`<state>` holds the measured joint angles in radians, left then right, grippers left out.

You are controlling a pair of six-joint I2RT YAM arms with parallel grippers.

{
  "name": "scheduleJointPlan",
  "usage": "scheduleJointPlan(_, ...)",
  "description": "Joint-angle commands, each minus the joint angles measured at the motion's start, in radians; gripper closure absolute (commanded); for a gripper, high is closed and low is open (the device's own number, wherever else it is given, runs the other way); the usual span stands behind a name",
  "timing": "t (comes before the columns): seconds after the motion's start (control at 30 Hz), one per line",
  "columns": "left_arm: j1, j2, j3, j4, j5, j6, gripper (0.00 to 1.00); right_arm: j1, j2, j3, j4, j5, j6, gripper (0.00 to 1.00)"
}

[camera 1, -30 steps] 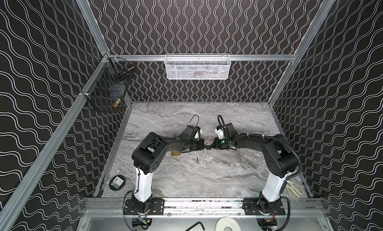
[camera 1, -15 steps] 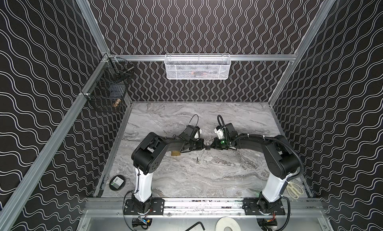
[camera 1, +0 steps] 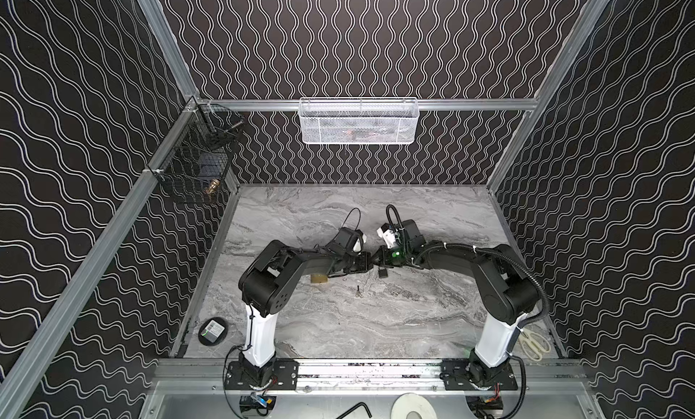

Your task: Unlock with the key

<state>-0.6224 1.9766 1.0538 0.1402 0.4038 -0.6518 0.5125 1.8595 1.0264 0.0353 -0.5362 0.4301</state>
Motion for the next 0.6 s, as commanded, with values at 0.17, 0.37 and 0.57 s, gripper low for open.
scheduleJointPlan(0.17,0.011,-0.047,-0.035,-0.093,-0.041,0.035,1.00,0.012,0.006,0.006,0.033,-0.002,0.004,0.89)
scheduleJointPlan(0.37,0.027,-0.131,-0.079,-0.091,-0.004,0.085,1.00,-0.045,-0.093,-0.100,-0.024,0.065,0.006,0.86)
scheduleJointPlan(0.57,-0.022,-0.163,-0.057,-0.102,0.072,0.121,1.00,-0.121,-0.135,-0.174,-0.066,0.091,-0.019,0.84)
